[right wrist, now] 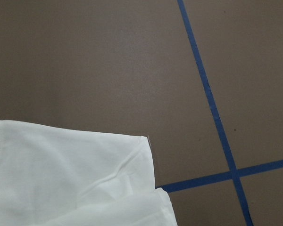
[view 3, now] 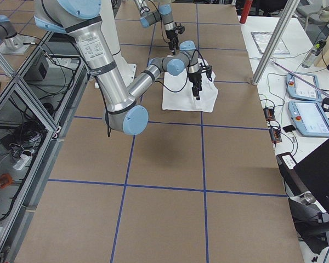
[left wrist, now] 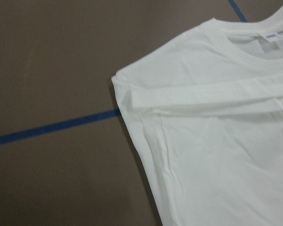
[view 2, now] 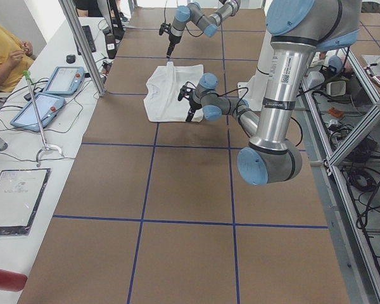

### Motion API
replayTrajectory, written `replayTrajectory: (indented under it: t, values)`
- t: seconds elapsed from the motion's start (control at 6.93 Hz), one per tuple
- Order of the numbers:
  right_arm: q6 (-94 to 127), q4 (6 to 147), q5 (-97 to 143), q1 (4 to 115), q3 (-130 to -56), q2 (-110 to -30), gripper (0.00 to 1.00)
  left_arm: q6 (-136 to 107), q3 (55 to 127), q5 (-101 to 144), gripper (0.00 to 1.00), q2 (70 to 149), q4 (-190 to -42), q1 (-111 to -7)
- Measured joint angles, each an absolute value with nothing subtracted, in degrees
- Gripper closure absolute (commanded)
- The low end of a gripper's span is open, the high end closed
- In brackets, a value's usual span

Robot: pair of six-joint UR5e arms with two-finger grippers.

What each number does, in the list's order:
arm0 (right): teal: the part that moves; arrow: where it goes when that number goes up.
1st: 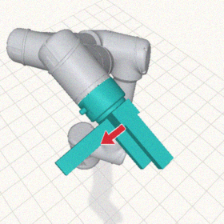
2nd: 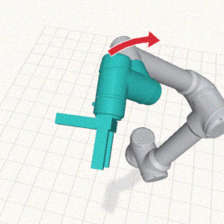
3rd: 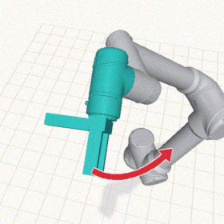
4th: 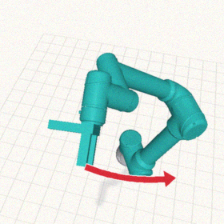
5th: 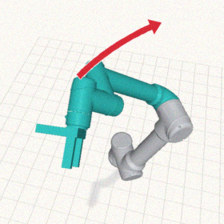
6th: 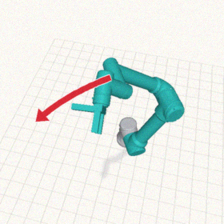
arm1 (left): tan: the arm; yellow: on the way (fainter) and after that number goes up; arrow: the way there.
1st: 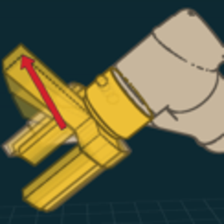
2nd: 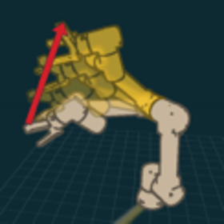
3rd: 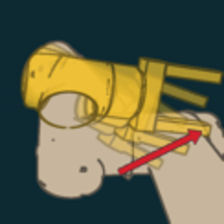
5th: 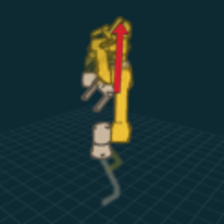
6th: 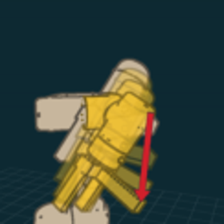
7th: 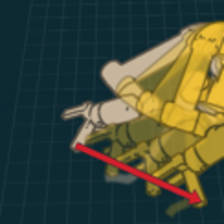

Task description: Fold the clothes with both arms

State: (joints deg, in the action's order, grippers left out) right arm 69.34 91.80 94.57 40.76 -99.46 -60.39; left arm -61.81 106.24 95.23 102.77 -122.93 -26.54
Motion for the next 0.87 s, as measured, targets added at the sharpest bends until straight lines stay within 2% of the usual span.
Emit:
replayTrajectory:
  t: [0.29,0.43,0.87]
  values:
    - [69.36,91.76,94.41,40.68,-99.47,-60.45,0.00,-65.85,106.09,93.17,0.84,102.66,-123.43,-23.09]
    - [69.45,91.76,94.33,40.59,-99.48,-60.47,0.00,-66.73,106.07,92.95,1.00,102.70,-123.47,-22.06]
    - [69.76,91.76,94.23,40.31,-99.55,-60.47,0.00,-68.01,106.57,92.68,1.00,102.49,-123.47,-20.85]
